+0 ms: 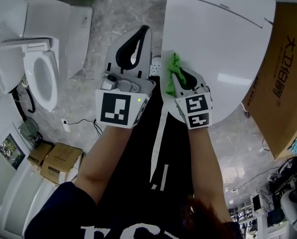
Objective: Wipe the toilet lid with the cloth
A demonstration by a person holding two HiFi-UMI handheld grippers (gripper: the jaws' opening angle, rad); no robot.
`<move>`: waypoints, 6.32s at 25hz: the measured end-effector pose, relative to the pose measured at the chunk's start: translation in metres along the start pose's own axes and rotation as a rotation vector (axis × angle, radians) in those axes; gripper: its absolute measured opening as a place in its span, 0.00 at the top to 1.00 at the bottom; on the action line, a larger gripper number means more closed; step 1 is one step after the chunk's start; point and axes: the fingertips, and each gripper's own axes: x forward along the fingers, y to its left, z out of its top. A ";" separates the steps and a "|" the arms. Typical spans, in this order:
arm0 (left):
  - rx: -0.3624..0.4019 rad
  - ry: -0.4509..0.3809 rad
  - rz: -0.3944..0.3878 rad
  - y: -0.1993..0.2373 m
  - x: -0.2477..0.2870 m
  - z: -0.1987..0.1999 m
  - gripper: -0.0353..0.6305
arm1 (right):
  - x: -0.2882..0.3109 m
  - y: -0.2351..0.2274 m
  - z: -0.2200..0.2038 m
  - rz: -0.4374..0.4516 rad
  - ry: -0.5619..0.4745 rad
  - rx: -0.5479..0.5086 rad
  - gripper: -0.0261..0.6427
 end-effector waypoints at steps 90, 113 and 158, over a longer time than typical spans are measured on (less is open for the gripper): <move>0.046 0.013 -0.022 -0.031 -0.022 -0.009 0.92 | -0.066 0.021 -0.102 -0.073 -0.010 -0.046 0.84; 0.061 0.043 -0.093 -0.084 -0.014 -0.025 0.92 | -0.138 -0.069 -0.148 -0.232 -0.002 -0.032 0.84; 0.070 0.037 -0.105 -0.104 -0.022 -0.026 0.92 | -0.118 0.042 -0.188 0.057 0.115 -0.048 0.84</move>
